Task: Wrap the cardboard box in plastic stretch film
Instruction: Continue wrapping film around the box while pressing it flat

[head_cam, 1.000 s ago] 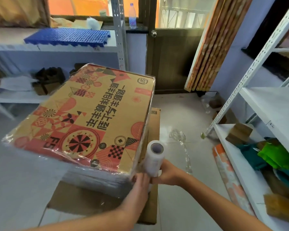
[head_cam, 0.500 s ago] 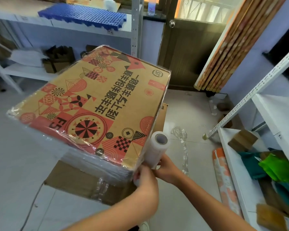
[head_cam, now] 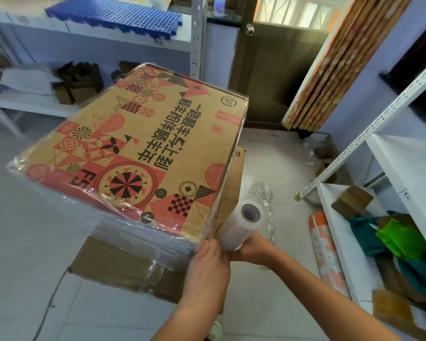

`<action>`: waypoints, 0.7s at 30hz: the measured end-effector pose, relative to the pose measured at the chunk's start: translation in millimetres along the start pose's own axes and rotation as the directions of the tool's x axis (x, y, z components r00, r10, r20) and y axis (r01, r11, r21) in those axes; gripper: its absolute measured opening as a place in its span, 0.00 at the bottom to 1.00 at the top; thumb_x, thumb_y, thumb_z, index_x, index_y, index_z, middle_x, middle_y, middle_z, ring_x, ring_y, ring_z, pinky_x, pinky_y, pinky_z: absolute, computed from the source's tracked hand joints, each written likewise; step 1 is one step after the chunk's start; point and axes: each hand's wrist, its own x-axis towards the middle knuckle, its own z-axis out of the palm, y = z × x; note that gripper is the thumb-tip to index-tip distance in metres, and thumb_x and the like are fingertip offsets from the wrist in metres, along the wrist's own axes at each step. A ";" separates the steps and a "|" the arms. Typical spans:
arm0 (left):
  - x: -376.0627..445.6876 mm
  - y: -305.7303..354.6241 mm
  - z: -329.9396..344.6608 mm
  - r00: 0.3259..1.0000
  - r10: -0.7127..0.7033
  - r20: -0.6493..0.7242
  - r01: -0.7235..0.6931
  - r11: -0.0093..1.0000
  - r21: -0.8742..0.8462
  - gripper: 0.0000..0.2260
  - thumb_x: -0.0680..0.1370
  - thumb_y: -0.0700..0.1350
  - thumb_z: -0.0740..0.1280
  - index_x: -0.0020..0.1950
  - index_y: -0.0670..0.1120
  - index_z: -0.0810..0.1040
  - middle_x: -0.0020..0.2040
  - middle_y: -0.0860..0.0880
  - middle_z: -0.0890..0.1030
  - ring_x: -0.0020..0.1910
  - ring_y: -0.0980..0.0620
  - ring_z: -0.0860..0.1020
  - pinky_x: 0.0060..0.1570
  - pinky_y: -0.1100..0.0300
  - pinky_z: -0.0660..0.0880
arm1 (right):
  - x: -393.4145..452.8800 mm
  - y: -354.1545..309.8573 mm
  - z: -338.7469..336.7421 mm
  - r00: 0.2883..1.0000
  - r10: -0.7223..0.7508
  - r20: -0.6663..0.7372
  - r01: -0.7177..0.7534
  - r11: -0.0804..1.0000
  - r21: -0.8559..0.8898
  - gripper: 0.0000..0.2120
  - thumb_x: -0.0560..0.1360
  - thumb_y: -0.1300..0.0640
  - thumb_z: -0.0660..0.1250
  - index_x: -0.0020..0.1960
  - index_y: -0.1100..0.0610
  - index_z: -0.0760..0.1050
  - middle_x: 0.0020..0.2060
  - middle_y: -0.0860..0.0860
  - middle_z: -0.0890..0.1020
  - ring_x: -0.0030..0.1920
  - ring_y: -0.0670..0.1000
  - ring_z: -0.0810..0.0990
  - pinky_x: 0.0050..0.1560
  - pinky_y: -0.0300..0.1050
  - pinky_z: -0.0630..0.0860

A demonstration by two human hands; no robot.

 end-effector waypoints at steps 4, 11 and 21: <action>-5.5 -15.5 -5.8 0.988 0.153 0.016 -0.154 0.981 0.121 0.19 0.81 0.38 0.53 0.70 0.31 0.61 0.68 0.34 0.64 0.69 0.37 0.57 0.68 0.49 0.53 | 3.5 -1.5 -18.0 0.993 0.097 -0.066 -0.100 0.994 -0.035 0.28 0.62 0.58 0.80 0.59 0.52 0.75 0.54 0.51 0.81 0.54 0.49 0.79 0.55 0.48 0.79; -12.7 -16.3 3.4 0.974 0.195 0.112 -0.220 0.931 0.291 0.23 0.80 0.38 0.56 0.71 0.28 0.56 0.69 0.31 0.62 0.69 0.34 0.57 0.69 0.45 0.53 | 16.6 -0.3 -9.5 0.982 0.106 -0.158 -0.100 0.994 0.040 0.24 0.59 0.58 0.81 0.50 0.44 0.75 0.48 0.45 0.82 0.50 0.47 0.81 0.48 0.46 0.81; -0.4 -19.0 29.7 0.892 0.072 -0.447 -0.052 0.997 0.057 0.13 0.65 0.39 0.72 0.49 0.43 0.85 0.50 0.45 0.84 0.53 0.46 0.80 0.63 0.56 0.62 | 21.9 1.4 -22.3 0.990 0.035 0.134 -0.033 0.999 -0.017 0.30 0.67 0.60 0.75 0.61 0.42 0.66 0.53 0.36 0.75 0.54 0.37 0.76 0.51 0.31 0.74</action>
